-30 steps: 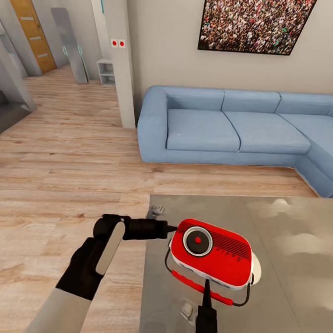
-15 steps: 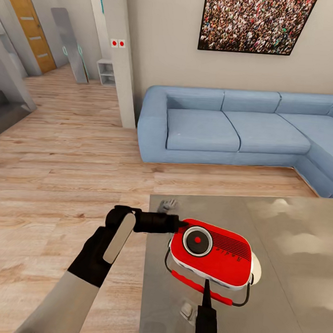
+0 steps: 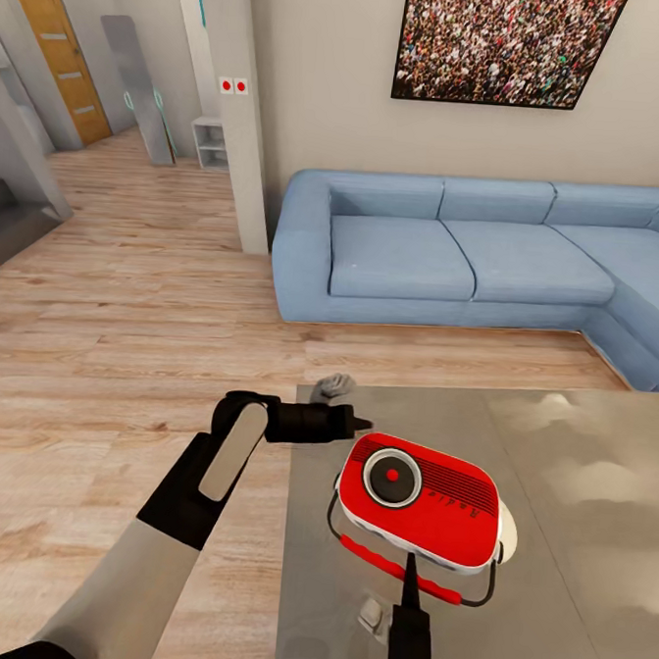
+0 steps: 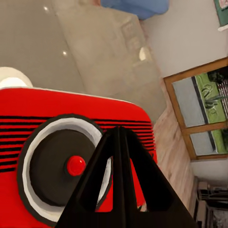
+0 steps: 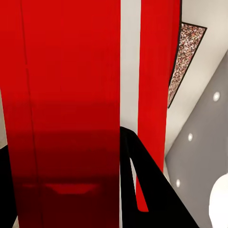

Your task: Turn on the radio receiver that's on the table in the living room.

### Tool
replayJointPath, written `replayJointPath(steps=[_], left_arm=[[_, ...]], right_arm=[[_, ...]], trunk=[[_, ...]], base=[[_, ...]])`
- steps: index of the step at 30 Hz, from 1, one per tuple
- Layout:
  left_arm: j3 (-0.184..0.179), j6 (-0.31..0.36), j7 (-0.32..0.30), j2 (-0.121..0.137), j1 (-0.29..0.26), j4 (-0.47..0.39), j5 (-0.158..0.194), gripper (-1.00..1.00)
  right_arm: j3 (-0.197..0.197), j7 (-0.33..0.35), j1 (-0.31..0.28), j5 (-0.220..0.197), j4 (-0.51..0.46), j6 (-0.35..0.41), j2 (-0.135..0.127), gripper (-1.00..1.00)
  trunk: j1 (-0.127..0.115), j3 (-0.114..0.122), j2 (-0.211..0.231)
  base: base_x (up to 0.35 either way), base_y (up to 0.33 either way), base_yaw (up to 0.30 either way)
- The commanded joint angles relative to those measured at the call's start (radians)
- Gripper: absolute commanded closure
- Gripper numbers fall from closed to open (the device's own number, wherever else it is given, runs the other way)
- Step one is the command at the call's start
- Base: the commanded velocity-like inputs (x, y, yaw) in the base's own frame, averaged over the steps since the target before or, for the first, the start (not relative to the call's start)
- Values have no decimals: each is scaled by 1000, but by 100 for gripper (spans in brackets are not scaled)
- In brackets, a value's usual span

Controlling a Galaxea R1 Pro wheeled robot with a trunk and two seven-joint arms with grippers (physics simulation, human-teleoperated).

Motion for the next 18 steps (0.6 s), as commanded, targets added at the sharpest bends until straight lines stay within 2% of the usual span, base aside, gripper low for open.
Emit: replayJointPath(steps=[1, 3, 5, 6, 7, 11, 18], left_arm=[[0, 0, 20, 0, -1, 4, 15, 100], [0, 0, 64, 0, -7, 16, 52, 100], [0, -1, 131, 0, -12, 27, 123, 100], [0, -1, 186, 0, -14, 32, 177, 100], [0, -1, 204, 0, -15, 33, 195, 100], [-1, -3, 233, 0, -16, 36, 223, 100], [-2, -5, 241, 0, -16, 90, 231, 100]], right_arm=[[1, 0, 0, 5, -1, 2, -1, 100], [1, 0, 0, 5, -1, 2, 0, 100], [1, 0, 0, 5, -1, 2, 0, 100], [1, -1, 0, 5, -1, 1, -1, 100], [1, 0, 0, 5, -1, 1, -2, 100], [1, 0, 0, 5, -1, 1, -3, 100], [2, 0, 0, 5, -1, 2, 1, 100]], trunk=[[0, 0, 0], [0, 0, 0], [0, 0, 0], [0, 0, 0], [0, 0, 0], [0, 0, 0], [0, 0, 0]], base=[[0, 0, 0], [0, 0, 0], [0, 0, 0], [0, 0, 0], [0, 0, 0], [0, 0, 0], [0, 0, 0]])
